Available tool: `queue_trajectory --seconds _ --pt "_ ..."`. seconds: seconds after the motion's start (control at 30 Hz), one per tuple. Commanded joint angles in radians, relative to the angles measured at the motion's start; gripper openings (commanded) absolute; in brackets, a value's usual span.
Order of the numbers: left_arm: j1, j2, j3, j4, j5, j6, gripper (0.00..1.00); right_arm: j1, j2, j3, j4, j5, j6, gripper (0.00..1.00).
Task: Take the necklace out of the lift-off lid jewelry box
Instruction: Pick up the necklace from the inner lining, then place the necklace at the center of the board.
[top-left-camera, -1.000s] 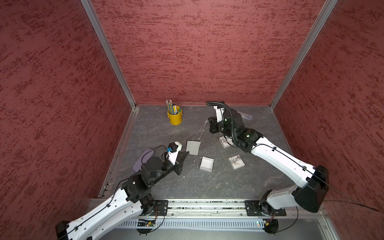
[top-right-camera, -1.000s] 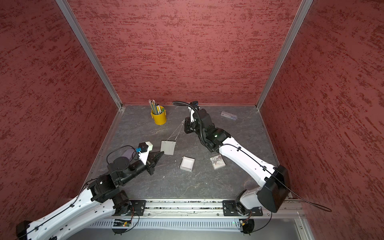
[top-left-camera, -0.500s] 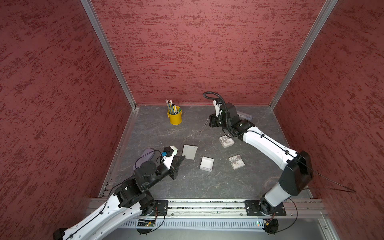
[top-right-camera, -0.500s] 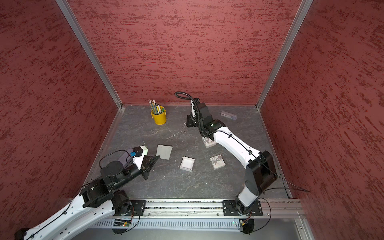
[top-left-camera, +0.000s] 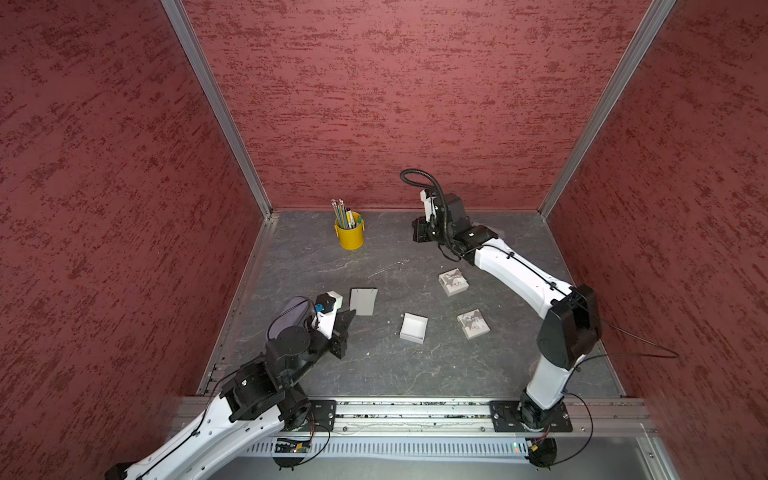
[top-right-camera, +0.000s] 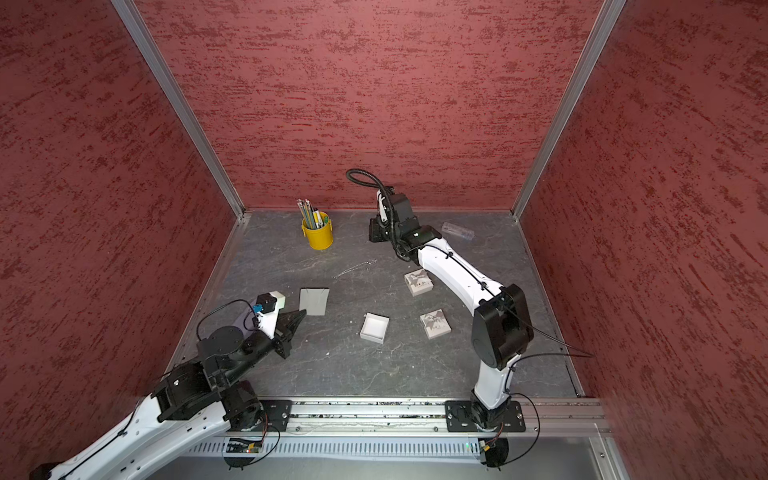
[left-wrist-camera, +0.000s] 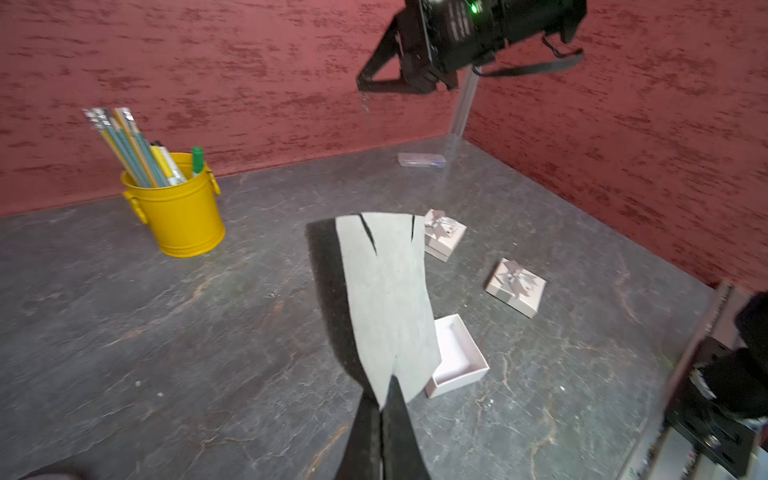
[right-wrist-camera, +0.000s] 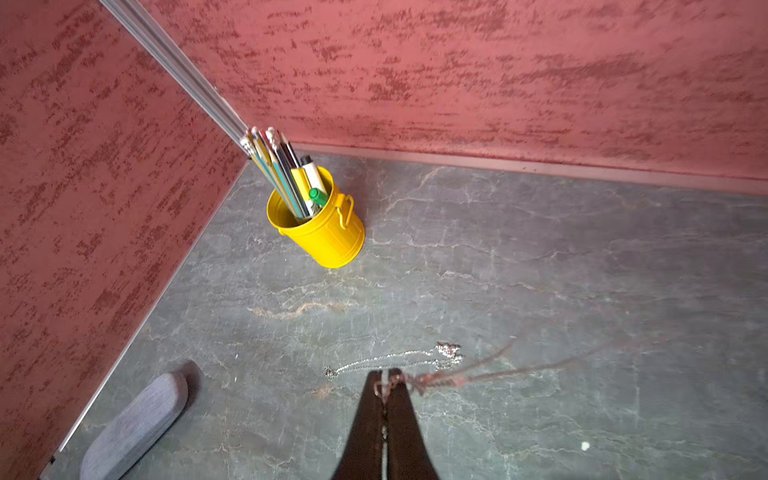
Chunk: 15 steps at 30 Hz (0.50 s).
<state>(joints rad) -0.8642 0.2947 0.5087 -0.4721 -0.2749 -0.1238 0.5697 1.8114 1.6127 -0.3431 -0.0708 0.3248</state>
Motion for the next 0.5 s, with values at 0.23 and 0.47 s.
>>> queue_trajectory --seconds 0.23,0.47 --pt "0.004 -0.120 -0.001 -0.036 -0.176 -0.053 0.00 0.217 0.140 0.038 0.106 -0.152 0.096 0.00" --pt "0.005 -0.102 -0.019 -0.049 -0.177 -0.094 0.00 0.275 0.235 0.008 0.203 -0.264 0.161 0.00"
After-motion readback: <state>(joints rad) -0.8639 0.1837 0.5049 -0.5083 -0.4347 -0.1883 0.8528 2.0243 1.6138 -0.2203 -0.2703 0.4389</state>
